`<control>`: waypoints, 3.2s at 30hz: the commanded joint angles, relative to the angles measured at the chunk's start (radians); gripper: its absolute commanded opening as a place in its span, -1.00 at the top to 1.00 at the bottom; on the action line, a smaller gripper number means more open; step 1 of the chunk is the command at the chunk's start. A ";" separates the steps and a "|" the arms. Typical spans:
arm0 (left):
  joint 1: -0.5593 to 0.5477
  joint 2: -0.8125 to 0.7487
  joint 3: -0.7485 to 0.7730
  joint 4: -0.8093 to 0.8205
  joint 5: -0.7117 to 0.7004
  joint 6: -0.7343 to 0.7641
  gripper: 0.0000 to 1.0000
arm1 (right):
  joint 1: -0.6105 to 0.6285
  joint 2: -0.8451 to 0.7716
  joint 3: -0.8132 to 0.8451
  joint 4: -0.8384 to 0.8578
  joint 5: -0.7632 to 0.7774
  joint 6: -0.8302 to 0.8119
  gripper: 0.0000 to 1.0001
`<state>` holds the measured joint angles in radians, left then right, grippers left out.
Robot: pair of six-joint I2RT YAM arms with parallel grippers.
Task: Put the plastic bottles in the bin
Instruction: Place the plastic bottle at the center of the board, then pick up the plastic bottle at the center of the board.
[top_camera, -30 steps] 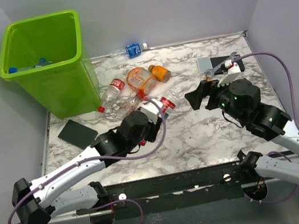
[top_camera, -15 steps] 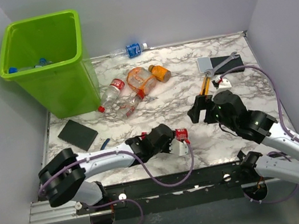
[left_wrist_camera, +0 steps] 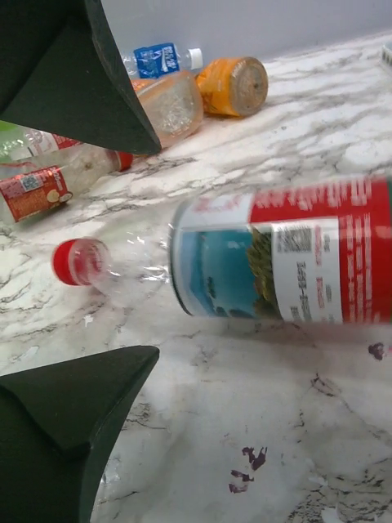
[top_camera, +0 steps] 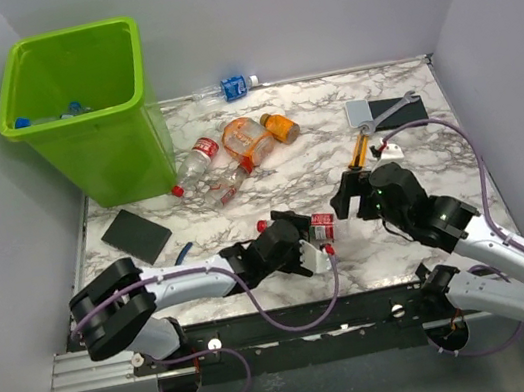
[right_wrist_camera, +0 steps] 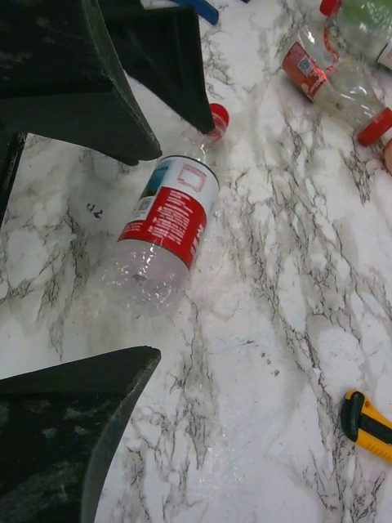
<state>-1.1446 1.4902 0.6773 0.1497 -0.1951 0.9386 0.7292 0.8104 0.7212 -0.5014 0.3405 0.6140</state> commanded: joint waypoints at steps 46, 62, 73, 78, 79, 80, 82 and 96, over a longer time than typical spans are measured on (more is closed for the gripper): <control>0.279 0.216 -0.020 0.518 0.194 -1.857 -0.80 | -0.200 0.312 -0.262 0.426 -0.521 0.028 -0.97; 0.302 0.243 -0.029 0.519 0.164 -1.857 -0.68 | -0.067 0.312 -0.107 0.183 -0.503 0.029 -1.00; 0.299 0.203 -0.081 0.545 0.130 -1.871 -0.57 | 0.114 0.515 -0.055 0.197 -0.315 0.175 -0.97; 0.301 0.177 -0.099 0.548 0.105 -1.870 -0.51 | 0.132 0.584 -0.076 0.253 -0.286 0.223 -0.87; 0.300 0.169 -0.103 0.547 0.101 -1.870 -0.50 | 0.133 0.596 -0.080 0.263 -0.281 0.229 -0.84; 0.299 0.161 -0.106 0.547 0.097 -1.868 -0.49 | 0.133 0.611 -0.085 0.269 -0.273 0.234 -0.80; 0.299 0.136 -0.116 0.546 0.084 -1.863 -0.48 | 0.134 0.628 -0.089 0.269 -0.254 0.236 -0.73; 0.300 -0.048 -0.115 0.346 0.024 -1.797 -0.69 | 0.134 0.581 -0.101 0.231 -0.181 0.110 0.04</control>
<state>-0.8398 1.5009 0.5476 0.5930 -0.1295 -0.8852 0.8623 1.4078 0.6544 -0.2134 0.0944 0.7689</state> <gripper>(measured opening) 0.808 0.602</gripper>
